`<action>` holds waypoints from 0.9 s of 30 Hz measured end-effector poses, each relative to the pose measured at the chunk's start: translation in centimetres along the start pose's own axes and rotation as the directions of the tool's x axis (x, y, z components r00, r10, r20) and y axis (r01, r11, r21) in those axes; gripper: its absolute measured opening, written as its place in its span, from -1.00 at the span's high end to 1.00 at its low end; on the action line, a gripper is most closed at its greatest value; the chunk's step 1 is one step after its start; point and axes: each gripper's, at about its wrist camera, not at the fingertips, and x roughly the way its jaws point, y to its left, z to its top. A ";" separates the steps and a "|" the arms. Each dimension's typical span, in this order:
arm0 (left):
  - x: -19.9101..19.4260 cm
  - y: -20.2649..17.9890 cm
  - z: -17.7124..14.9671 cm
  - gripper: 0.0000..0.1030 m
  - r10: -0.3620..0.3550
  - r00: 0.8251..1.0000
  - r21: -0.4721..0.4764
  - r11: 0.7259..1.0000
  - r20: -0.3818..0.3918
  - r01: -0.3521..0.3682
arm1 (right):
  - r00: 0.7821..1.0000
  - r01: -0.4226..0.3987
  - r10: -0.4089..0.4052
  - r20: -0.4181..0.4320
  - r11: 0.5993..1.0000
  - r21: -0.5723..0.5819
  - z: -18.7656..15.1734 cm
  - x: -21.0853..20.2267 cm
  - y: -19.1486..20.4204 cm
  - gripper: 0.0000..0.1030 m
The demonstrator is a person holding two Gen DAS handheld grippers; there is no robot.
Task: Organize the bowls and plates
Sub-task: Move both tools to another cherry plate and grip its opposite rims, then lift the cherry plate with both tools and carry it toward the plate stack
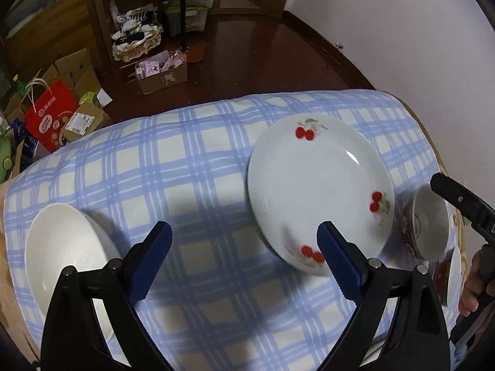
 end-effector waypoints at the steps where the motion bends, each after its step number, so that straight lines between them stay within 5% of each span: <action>1: 0.3 0.3 0.1 -0.81 -0.004 1.000 -0.010 1.000 -0.007 0.004 | 1.000 0.010 -0.010 -0.003 1.000 -0.015 0.2 0.3 0.1 -0.56; 5: 1.8 0.8 0.3 -0.80 0.019 1.000 -0.032 0.999 -0.025 -0.020 | 0.999 0.004 -0.005 -0.042 1.000 -0.025 0.7 1.7 0.4 -0.07; 9: 3.3 -0.1 0.2 -0.78 0.062 0.997 0.025 0.998 -0.036 -0.061 | 0.999 0.020 -0.021 -0.040 1.000 -0.022 0.8 2.9 1.1 -0.03; 15: 5.5 0.0 -0.2 -0.55 0.087 0.993 0.021 0.996 -0.083 -0.085 | 0.991 0.052 -0.056 -0.125 0.998 -0.035 0.4 6.0 1.0 0.36; 18: 5.7 0.1 0.2 -0.27 0.053 0.995 -0.007 0.999 -0.079 -0.053 | 0.982 0.053 -0.060 -0.182 0.998 -0.039 0.2 7.4 0.9 0.62; 24: 5.7 -0.2 0.7 0.73 -0.079 0.994 -0.054 0.996 -0.070 0.075 | 0.982 0.016 -0.019 -0.187 1.000 -0.020 -0.4 8.2 0.8 0.84; 27: 5.5 0.0 0.2 0.75 -0.093 0.995 -0.072 0.993 -0.035 0.091 | 0.984 0.034 -0.037 -0.176 0.999 -0.015 -0.8 8.0 1.0 0.84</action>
